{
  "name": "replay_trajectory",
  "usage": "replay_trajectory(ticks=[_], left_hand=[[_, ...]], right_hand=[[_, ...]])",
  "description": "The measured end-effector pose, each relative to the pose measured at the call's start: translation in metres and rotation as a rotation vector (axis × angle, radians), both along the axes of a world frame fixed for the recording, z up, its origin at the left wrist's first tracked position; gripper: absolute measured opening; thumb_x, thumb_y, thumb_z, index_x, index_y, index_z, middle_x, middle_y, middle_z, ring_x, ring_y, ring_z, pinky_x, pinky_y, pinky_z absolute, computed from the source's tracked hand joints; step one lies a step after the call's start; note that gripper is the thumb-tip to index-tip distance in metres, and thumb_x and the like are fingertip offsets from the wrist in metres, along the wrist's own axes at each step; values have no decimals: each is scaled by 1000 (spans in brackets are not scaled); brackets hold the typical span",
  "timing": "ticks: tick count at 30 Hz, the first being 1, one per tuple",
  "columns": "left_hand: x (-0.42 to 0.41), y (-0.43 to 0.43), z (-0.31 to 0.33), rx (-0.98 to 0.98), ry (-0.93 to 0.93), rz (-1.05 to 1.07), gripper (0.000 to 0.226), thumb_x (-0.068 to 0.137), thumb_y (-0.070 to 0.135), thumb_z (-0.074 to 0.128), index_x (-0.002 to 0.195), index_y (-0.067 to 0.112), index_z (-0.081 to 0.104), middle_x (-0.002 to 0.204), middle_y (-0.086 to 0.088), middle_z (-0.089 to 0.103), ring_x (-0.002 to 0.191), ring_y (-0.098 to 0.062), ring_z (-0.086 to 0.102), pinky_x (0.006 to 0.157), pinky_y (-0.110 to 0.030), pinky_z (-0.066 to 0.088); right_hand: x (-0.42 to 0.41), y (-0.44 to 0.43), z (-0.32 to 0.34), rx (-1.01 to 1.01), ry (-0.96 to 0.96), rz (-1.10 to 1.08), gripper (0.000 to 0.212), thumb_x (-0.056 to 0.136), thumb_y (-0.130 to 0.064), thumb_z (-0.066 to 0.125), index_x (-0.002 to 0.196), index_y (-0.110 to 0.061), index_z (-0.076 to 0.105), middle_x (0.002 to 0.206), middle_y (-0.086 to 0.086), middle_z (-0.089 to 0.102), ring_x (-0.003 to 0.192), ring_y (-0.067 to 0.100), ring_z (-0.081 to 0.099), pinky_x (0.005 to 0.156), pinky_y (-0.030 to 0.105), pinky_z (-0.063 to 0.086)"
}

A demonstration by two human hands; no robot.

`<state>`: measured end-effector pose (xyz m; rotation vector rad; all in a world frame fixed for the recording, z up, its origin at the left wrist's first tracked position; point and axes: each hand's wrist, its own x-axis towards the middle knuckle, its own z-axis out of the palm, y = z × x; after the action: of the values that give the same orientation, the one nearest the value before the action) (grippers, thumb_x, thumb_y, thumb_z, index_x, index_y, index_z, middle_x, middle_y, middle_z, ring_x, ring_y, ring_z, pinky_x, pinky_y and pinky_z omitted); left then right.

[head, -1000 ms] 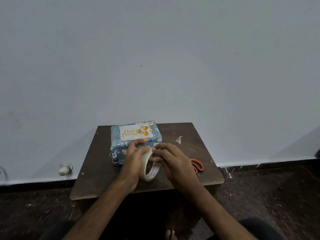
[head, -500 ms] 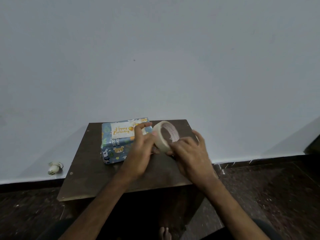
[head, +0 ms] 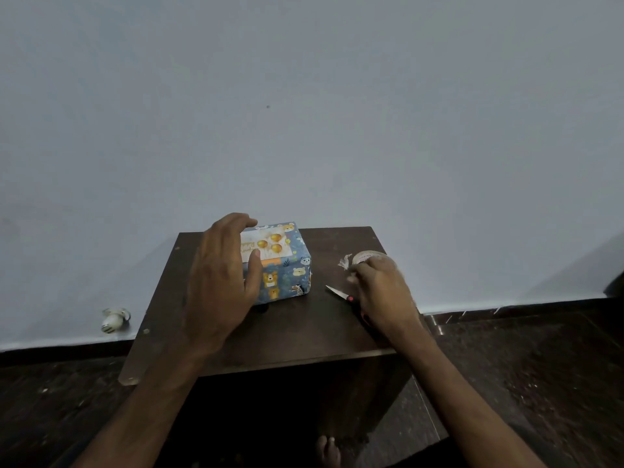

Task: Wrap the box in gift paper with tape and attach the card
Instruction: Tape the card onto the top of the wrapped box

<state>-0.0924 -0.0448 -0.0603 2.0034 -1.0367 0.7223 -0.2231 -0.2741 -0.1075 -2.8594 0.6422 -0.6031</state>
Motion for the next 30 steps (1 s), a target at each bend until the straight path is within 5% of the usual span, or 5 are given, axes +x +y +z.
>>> replay_trajectory(ticks=[3,15,19,26,30], left_hand=[[-4,-2,0,-62,46,2,43,87,14,58,128,7,53,129,-9,58,116,-20,53,96,-19,34],[-3,7,-2,-126,173,34,43,88,3,66,129,8,51,127,-7,56,112,-9,49,88,-15,33],[1,7,-5,-153,187,44,44,89,4,66,129,10,50,126,-5,55,109,-1,43,88,-22,39],[35,23,-19,-55,282,16,38,95,25,57,133,21,51,146,0,48,134,-20,45,108,-42,43],[53,26,-28,-44,577,-81,21,102,28,56,120,36,64,155,7,39,141,-11,37,111,-39,41]], right_hand=[[9,13,-7,168,61,12,26,95,-36,60,104,-13,69,104,3,60,103,23,53,79,42,52],[13,13,-5,480,-18,-161,11,84,-31,74,78,-21,71,75,-9,69,73,7,64,69,31,54],[14,14,-3,497,-5,-205,13,84,-29,72,72,-27,68,75,-12,69,73,5,64,68,28,52],[14,14,-8,513,-92,-251,20,91,-32,66,72,-28,62,68,-13,67,67,3,62,63,26,43],[11,26,3,406,-159,-192,10,91,-32,66,82,-28,65,75,-15,64,73,8,60,65,28,44]])
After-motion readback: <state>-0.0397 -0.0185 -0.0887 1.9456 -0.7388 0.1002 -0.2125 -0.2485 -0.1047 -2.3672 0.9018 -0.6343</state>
